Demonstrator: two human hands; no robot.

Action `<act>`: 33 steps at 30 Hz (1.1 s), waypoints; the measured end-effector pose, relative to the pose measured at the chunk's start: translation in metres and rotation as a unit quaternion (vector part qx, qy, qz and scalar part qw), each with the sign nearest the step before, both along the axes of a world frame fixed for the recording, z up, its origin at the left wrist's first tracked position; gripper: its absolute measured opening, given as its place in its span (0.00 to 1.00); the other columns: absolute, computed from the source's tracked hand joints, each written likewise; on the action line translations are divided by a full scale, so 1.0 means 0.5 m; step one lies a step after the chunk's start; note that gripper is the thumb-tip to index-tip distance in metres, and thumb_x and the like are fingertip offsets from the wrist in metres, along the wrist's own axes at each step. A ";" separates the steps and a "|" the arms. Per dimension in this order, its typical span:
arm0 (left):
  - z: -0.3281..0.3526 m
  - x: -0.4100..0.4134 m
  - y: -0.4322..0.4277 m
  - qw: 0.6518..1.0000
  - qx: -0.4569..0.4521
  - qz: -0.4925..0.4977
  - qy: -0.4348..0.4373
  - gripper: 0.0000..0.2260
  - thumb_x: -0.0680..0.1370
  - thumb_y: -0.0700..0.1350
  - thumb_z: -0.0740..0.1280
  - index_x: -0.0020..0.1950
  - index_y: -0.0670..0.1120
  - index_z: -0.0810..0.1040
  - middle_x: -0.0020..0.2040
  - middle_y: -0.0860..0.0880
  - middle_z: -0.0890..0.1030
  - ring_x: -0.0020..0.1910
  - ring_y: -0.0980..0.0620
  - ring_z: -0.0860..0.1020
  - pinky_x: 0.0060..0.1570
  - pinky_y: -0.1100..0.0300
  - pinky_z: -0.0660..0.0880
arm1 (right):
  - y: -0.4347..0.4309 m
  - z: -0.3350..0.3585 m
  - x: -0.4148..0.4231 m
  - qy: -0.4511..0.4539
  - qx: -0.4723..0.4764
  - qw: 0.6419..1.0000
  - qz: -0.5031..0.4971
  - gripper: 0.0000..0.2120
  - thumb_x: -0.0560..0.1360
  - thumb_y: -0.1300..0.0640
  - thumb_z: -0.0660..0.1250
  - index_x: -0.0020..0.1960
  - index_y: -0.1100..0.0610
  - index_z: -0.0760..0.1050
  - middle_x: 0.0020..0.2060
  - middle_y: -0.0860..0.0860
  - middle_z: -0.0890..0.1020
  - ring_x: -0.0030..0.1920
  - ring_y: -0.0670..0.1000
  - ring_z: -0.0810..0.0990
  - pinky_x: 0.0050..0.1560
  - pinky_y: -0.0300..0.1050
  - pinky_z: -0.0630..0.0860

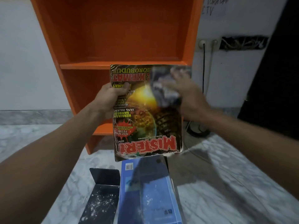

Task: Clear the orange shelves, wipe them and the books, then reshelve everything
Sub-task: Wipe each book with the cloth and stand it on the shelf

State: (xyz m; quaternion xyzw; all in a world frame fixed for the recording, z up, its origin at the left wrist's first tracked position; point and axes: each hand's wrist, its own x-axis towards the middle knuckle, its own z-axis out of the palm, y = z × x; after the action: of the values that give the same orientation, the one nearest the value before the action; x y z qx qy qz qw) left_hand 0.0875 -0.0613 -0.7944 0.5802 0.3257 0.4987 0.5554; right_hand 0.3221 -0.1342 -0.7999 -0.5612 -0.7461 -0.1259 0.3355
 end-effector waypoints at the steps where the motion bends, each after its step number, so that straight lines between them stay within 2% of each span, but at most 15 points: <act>1: 0.002 -0.003 0.002 1.000 -0.001 0.007 -0.005 0.02 0.80 0.40 0.65 0.51 0.47 0.76 0.41 0.49 0.81 0.36 0.50 0.81 0.35 0.56 0.80 | -0.015 -0.059 -0.003 -0.041 -0.016 0.999 0.019 0.33 0.73 0.69 0.68 0.73 0.46 0.67 0.77 0.56 0.60 0.77 0.61 0.55 0.73 0.65 0.55; 4: 0.000 -0.027 0.011 1.000 -0.010 0.014 -0.016 0.03 0.80 0.41 0.65 0.53 0.46 0.77 0.44 0.48 0.82 0.39 0.48 0.81 0.38 0.54 0.80 | -0.092 -0.197 -0.007 -0.154 -0.139 0.970 0.126 0.21 0.80 0.59 0.61 0.70 0.42 0.71 0.75 0.51 0.64 0.76 0.54 0.57 0.72 0.59 0.59; 7: -0.006 -0.046 0.017 1.000 -0.021 0.008 -0.013 0.05 0.80 0.41 0.65 0.56 0.45 0.76 0.45 0.47 0.81 0.40 0.47 0.81 0.40 0.52 0.81 | -0.132 -0.191 -0.006 -0.179 -0.245 0.939 0.162 0.15 0.79 0.58 0.63 0.63 0.45 0.78 0.61 0.44 0.78 0.61 0.46 0.75 0.53 0.40 0.71; 9: -0.012 -0.050 0.021 0.999 -0.024 0.006 -0.020 0.04 0.80 0.42 0.65 0.54 0.45 0.76 0.45 0.47 0.81 0.40 0.47 0.81 0.40 0.52 0.81 | -0.122 -0.131 -0.009 -0.026 -0.202 0.969 0.138 0.13 0.77 0.57 0.67 0.60 0.48 0.80 0.56 0.44 0.81 0.57 0.42 0.77 0.58 0.41 0.75; 11: -0.016 -0.045 0.021 0.999 -0.030 0.009 -0.032 0.04 0.81 0.43 0.64 0.53 0.46 0.77 0.45 0.47 0.82 0.40 0.47 0.83 0.41 0.51 0.81 | -0.085 -0.054 -0.011 0.076 -0.053 0.990 0.110 0.16 0.73 0.63 0.70 0.60 0.53 0.80 0.54 0.46 0.82 0.55 0.42 0.79 0.57 0.48 0.77; 13: -0.011 -0.032 0.015 0.998 -0.041 0.006 -0.038 0.04 0.81 0.45 0.64 0.53 0.46 0.77 0.43 0.48 0.84 0.38 0.48 0.83 0.39 0.52 0.82 | -0.036 0.022 -0.016 0.086 0.090 0.990 0.070 0.22 0.72 0.65 0.70 0.65 0.55 0.77 0.61 0.54 0.79 0.62 0.52 0.77 0.60 0.56 0.76; 15: -0.002 -0.016 0.011 0.998 -0.051 -0.020 -0.044 0.06 0.81 0.46 0.64 0.55 0.45 0.76 0.43 0.47 0.83 0.37 0.48 0.83 0.38 0.52 0.82 | 0.006 0.077 -0.035 0.054 0.126 0.990 0.015 0.29 0.73 0.61 0.71 0.72 0.51 0.69 0.72 0.59 0.69 0.70 0.62 0.68 0.66 0.64 0.69; 18: 0.011 0.002 0.006 0.997 -0.041 -0.054 -0.036 0.08 0.82 0.47 0.63 0.56 0.45 0.76 0.45 0.46 0.83 0.39 0.47 0.82 0.40 0.51 0.82 | 0.014 0.050 -0.062 -0.014 0.074 0.996 -0.049 0.32 0.76 0.61 0.64 0.75 0.42 0.60 0.78 0.59 0.55 0.76 0.66 0.51 0.71 0.72 0.55; 20: 0.017 0.003 0.004 0.998 -0.040 -0.049 -0.030 0.09 0.81 0.48 0.63 0.56 0.44 0.76 0.45 0.46 0.82 0.41 0.45 0.82 0.43 0.50 0.82 | -0.023 -0.043 -0.067 -0.068 0.042 0.997 -0.001 0.31 0.75 0.62 0.56 0.74 0.39 0.61 0.78 0.58 0.52 0.76 0.66 0.47 0.71 0.73 0.50; 22: 0.017 -0.011 0.004 0.997 -0.048 -0.045 -0.041 0.14 0.79 0.51 0.67 0.59 0.43 0.76 0.50 0.44 0.82 0.49 0.42 0.80 0.52 0.44 0.80 | -0.068 -0.142 -0.074 -0.152 -0.023 0.984 0.088 0.25 0.78 0.55 0.57 0.73 0.40 0.64 0.77 0.57 0.56 0.76 0.66 0.54 0.70 0.71 0.55; 25: 0.011 -0.032 0.008 0.998 -0.061 -0.026 -0.021 0.37 0.66 0.59 0.77 0.69 0.43 0.72 0.65 0.41 0.78 0.68 0.35 0.72 0.66 0.34 0.68 | -0.114 -0.193 -0.073 -0.229 -0.173 0.943 0.169 0.23 0.78 0.57 0.63 0.70 0.40 0.68 0.72 0.52 0.69 0.66 0.58 0.73 0.61 0.58 0.75; 26: 0.006 -0.037 0.011 0.997 -0.067 -0.031 -0.027 0.38 0.67 0.59 0.77 0.70 0.41 0.70 0.64 0.40 0.78 0.67 0.36 0.73 0.66 0.34 0.68 | -0.119 -0.175 -0.073 -0.206 -0.158 0.948 0.183 0.22 0.77 0.57 0.63 0.69 0.42 0.70 0.67 0.51 0.74 0.60 0.56 0.77 0.57 0.54 0.77; 29: 0.003 -0.035 0.004 0.995 -0.085 -0.036 -0.030 0.20 0.79 0.55 0.66 0.62 0.40 0.75 0.52 0.42 0.83 0.51 0.42 0.81 0.58 0.40 0.77 | -0.085 -0.067 -0.082 -0.013 -0.024 0.983 0.181 0.18 0.75 0.49 0.58 0.64 0.47 0.76 0.56 0.54 0.80 0.52 0.56 0.80 0.51 0.55 0.80; 31: 0.004 -0.026 0.002 0.994 -0.092 -0.049 -0.029 0.20 0.79 0.57 0.64 0.60 0.42 0.77 0.54 0.42 0.82 0.51 0.42 0.81 0.57 0.40 0.77 | -0.031 0.024 -0.084 0.097 0.075 0.980 0.154 0.16 0.75 0.51 0.59 0.61 0.43 0.76 0.57 0.59 0.80 0.56 0.61 0.79 0.55 0.62 0.77; 33: 0.011 -0.017 -0.001 0.992 -0.096 -0.070 -0.036 0.21 0.79 0.59 0.62 0.59 0.42 0.77 0.53 0.41 0.82 0.48 0.41 0.81 0.53 0.42 0.79 | 0.025 0.091 -0.102 0.120 0.116 0.983 0.083 0.18 0.75 0.55 0.62 0.64 0.43 0.75 0.63 0.61 0.77 0.63 0.64 0.74 0.62 0.66 0.71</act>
State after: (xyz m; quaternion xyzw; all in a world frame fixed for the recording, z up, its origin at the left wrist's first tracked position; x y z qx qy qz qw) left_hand 0.0789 -0.0617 -0.7888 0.5277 0.3101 0.4454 0.6535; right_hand 0.2713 -0.1214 -0.7544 -0.4657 -0.7249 -0.1153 0.4944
